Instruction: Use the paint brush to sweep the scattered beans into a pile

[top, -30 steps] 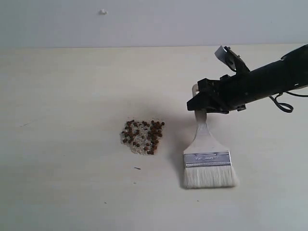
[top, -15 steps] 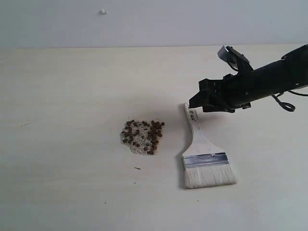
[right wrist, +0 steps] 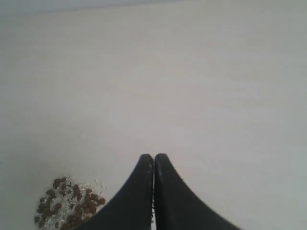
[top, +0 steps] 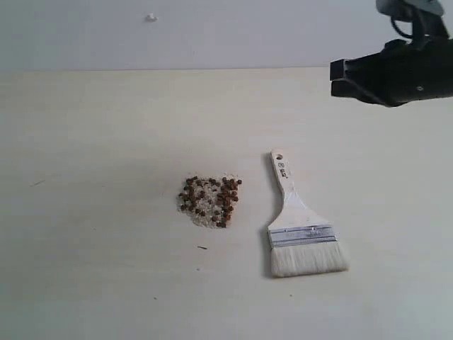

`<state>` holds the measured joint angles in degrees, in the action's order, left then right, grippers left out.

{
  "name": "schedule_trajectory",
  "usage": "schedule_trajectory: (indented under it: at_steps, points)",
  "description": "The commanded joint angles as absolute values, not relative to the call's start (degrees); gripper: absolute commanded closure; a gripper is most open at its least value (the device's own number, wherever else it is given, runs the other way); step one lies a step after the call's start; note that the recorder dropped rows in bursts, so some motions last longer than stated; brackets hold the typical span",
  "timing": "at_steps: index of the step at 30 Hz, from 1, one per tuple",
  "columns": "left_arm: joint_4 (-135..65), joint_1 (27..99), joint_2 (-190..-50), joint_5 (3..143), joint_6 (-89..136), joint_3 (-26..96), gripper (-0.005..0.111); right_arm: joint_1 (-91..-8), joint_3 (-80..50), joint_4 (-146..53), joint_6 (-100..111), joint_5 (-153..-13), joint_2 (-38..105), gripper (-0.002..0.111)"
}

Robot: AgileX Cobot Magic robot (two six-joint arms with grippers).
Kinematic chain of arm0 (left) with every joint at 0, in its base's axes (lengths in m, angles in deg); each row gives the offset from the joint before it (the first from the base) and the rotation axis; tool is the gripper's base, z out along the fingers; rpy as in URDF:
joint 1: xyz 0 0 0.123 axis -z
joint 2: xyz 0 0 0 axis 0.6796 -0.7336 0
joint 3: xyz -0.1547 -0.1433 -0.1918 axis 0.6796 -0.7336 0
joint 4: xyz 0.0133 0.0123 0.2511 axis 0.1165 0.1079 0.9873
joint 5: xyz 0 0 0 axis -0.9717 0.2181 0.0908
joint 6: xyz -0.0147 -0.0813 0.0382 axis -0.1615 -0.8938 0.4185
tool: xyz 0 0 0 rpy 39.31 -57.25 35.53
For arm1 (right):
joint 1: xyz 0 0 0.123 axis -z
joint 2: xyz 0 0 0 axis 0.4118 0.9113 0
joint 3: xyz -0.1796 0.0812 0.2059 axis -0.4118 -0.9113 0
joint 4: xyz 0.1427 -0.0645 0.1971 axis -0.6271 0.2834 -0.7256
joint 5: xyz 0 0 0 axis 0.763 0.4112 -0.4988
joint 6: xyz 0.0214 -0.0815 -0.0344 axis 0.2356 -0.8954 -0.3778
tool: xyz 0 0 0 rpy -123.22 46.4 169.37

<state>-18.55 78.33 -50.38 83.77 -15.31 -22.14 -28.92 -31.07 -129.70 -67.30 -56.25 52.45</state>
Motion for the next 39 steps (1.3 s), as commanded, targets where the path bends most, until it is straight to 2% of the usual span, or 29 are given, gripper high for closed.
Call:
schedule_trajectory:
  at_steps: [1, 22, 27, 32, 39]
  points:
    - [-18.63, 78.13, -50.08, 83.67, -15.3, -22.48, 0.107, -28.98, -41.43, -146.4, -88.88, -58.64, 39.74, 0.108]
    - [-18.63, 78.13, -50.08, 83.67, -15.3, -22.48, 0.107, -28.98, -67.31, -146.4, -84.94, -73.69, -13.29, 0.108]
    - [-18.63, 78.13, -50.08, 83.67, -15.3, -22.48, 0.107, -28.98, -70.38, -146.4, -84.84, -77.65, -20.44, 0.108]
    - [-18.63, 78.13, -50.08, 83.67, -15.3, -22.48, 0.107, -28.98, -73.33, -146.4, -84.84, -71.33, -26.71, 0.108]
    - [-18.63, 78.13, -50.08, 83.67, -15.3, -22.48, 0.107, -28.98, -79.99, -146.4, -83.26, -71.94, -36.3, 0.108]
